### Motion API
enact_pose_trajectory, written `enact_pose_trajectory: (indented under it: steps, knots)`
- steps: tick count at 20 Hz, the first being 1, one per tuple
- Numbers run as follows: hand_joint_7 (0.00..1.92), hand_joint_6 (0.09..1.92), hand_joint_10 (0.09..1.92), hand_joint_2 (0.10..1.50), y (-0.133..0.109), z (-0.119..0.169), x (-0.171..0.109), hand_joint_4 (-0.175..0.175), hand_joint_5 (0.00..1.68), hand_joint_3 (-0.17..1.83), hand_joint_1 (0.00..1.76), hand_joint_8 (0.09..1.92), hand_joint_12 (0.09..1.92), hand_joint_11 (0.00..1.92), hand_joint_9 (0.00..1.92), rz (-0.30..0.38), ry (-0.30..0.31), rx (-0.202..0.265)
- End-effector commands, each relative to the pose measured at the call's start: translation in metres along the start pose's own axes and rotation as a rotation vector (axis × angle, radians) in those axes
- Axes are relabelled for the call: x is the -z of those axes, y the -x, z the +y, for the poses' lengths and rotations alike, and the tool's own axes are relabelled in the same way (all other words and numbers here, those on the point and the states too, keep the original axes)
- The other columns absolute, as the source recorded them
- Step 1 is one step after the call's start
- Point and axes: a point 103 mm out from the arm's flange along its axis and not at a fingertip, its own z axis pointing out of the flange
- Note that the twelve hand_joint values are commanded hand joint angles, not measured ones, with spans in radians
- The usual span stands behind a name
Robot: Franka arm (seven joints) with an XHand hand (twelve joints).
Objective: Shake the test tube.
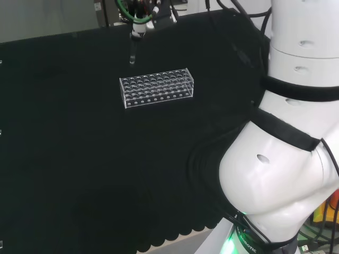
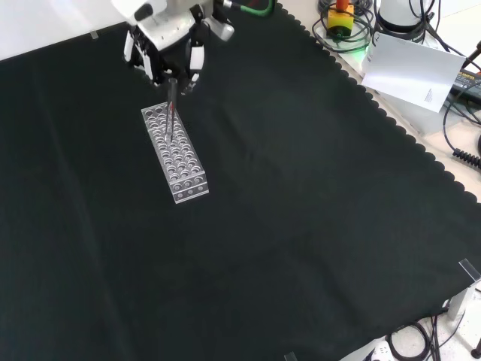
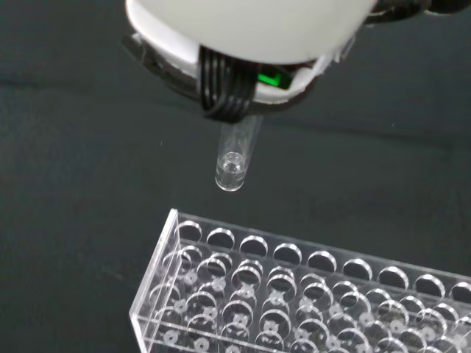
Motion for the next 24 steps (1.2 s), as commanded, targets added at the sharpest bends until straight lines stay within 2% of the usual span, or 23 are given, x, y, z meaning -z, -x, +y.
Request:
enact_pose_trajectory:
  steps: [1, 5, 9, 12, 20, 22, 24]
  knots:
    - [1.8, 0.38, 0.43, 0.58, 0.017, -0.023, 0.029, -0.175, 1.43, 0.7, 1.23, 0.36, 1.16, 0.92, 1.63, -0.002, 0.04, -0.02]
    - [1.8, 0.39, 0.42, 0.58, 0.021, -0.033, 0.036, -0.175, 1.43, 0.71, 1.23, 0.35, 1.16, 0.92, 1.63, 0.004, 0.05, -0.029]
    - [1.8, 0.39, 0.42, 0.58, 0.01, -0.036, 0.043, -0.175, 1.43, 0.71, 1.23, 0.35, 1.16, 0.92, 1.63, 0.023, 0.062, -0.011]
    - [1.8, 0.39, 0.41, 0.58, -0.013, -0.035, 0.049, -0.175, 1.43, 0.72, 1.23, 0.35, 1.16, 0.92, 1.63, 0.033, 0.076, 0.03]
    - [1.8, 0.39, 0.41, 0.57, -0.092, -0.032, 0.07, -0.175, 1.43, 0.72, 1.23, 0.35, 1.16, 0.92, 1.64, 0.08, 0.113, 0.177]
    - [1.8, 0.4, 0.41, 0.57, -0.102, -0.033, 0.073, -0.175, 1.43, 0.72, 1.23, 0.35, 1.16, 0.92, 1.64, 0.084, 0.12, 0.199]
    - [1.8, 0.4, 0.41, 0.57, -0.104, -0.034, 0.075, -0.175, 1.43, 0.72, 1.23, 0.35, 1.16, 0.92, 1.64, 0.084, 0.123, 0.201]
